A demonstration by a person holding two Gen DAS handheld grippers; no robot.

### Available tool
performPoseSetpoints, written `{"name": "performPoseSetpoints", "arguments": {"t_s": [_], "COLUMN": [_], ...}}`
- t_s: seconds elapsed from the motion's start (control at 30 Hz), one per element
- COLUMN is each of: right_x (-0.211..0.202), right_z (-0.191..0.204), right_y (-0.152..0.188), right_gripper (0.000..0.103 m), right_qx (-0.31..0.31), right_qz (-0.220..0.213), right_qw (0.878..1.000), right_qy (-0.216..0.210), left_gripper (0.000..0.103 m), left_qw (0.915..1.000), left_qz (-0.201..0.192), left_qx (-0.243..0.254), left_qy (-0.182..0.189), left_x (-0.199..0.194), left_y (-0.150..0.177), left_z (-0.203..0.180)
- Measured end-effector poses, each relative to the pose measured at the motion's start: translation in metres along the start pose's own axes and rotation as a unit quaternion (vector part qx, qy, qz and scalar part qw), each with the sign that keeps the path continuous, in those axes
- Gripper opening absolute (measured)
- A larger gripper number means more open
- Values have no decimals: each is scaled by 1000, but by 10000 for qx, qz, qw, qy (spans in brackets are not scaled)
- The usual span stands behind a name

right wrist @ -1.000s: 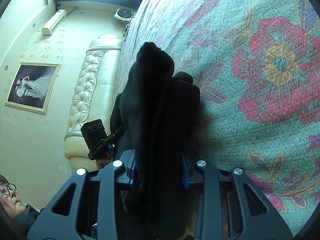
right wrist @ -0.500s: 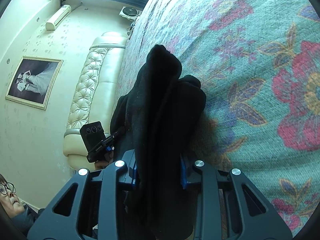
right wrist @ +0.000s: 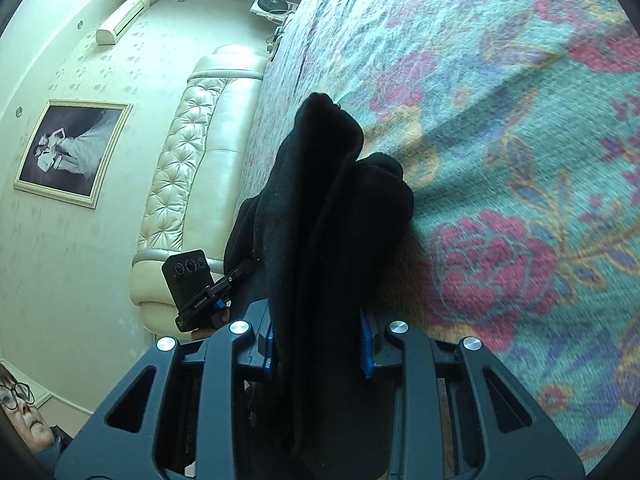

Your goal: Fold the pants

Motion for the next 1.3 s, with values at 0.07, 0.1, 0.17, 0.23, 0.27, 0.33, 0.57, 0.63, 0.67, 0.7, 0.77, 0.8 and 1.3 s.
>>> {"name": "performPoseSetpoints", "arguments": {"t_s": [0.07,0.1,0.17,0.23,0.27,0.33,0.57,0.63,0.67,0.7,0.77,0.8,1.3], "right_x": [10,15,24,31,32,32,26,26,27,27,27,24,-9], "right_z": [2,4,6,5,4,1,-8,-8,-8,-7,-7,-9,-12], "right_y": [-5,-7,-11,-14,-14,-14,-10,-10,-10,-10,-10,-9,17], "right_gripper": [30,30,30,30,30,30,30,30,30,30,30,30,68], "right_qx": [-15,-19,-12,0,14,26,147,175,185,190,195,205,284], "right_qz": [51,71,111,123,126,129,94,86,82,80,79,80,-132], "right_qw": [10000,10000,9999,9999,9999,9999,9997,9997,9997,9997,9996,9996,9994], "right_qy": [-8,-13,-41,-49,-68,-75,-143,-160,-162,-163,-165,-167,-162], "left_gripper": [22,22,22,22,23,23,27,29,30,30,32,35,59], "left_qw": [10000,9999,9999,9998,9997,9996,9991,9990,9990,9990,9991,9991,9963], "left_qz": [-43,-63,-93,-103,-92,-81,-130,-129,-122,-119,-95,-82,-127], "left_qx": [-32,-57,-113,-174,-199,-241,-403,-421,-431,-433,-419,-403,-824], "left_qy": [-38,-57,-92,-76,-82,-79,-52,-46,-43,-36,-46,-64,182], "left_x": [-6,-8,-14,-17,-18,-18,-17,-16,-16,-17,-14,-14,-46], "left_y": [-1,-2,-3,-2,0,3,2,2,1,1,-3,-3,30], "left_z": [5,8,16,20,21,24,24,25,25,25,25,24,35]}}
Point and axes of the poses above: each gripper's, at about its wrist camera, not at the fingertips, and x roughly the way its jaws point, z to its left, y to its underside, the point moved 4 cm from there along x, roughly the way its jaws point, and after that the axes turned 2 degrees about x, right-handed, at the moved point
